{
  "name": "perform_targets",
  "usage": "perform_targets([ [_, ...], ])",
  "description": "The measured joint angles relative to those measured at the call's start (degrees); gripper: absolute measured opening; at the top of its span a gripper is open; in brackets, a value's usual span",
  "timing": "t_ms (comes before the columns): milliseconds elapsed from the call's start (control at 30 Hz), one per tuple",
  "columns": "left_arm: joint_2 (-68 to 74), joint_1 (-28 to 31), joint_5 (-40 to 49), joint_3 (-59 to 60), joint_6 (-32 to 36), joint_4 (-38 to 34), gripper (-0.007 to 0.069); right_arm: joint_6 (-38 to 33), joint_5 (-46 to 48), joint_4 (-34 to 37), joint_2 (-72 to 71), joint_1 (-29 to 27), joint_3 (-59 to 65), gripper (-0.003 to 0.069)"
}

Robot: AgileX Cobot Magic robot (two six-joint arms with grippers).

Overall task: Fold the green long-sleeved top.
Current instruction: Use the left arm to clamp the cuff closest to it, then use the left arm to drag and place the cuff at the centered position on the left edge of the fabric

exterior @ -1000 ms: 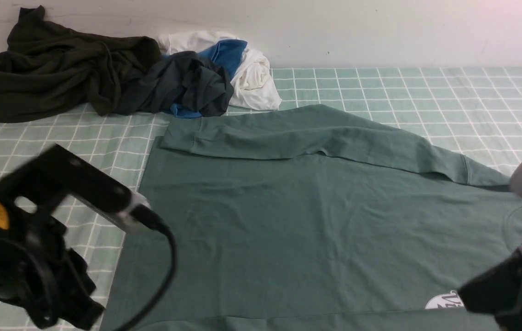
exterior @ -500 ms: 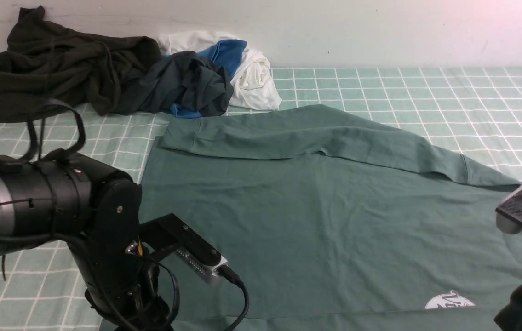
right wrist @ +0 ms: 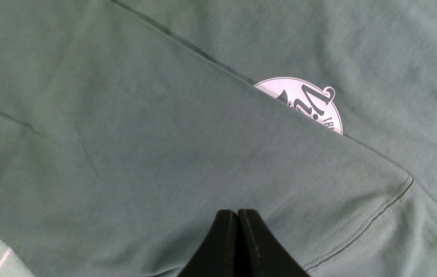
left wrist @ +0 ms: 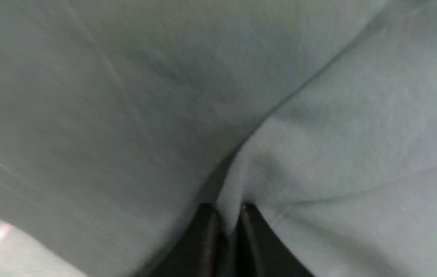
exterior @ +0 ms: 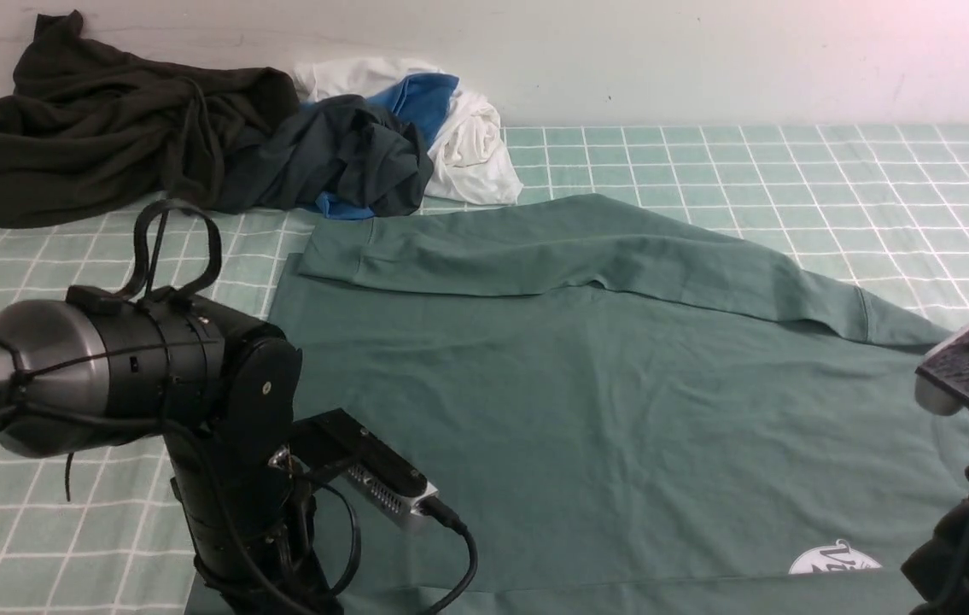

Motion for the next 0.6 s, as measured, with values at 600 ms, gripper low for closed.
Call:
perform_targets([
  [600, 0.88, 0.40, 14.20, -38.34, 4.46, 2.48, 0.0027, 10.49, -4.83, -10.05, 0.38, 0.00, 0.00, -0.0014],
])
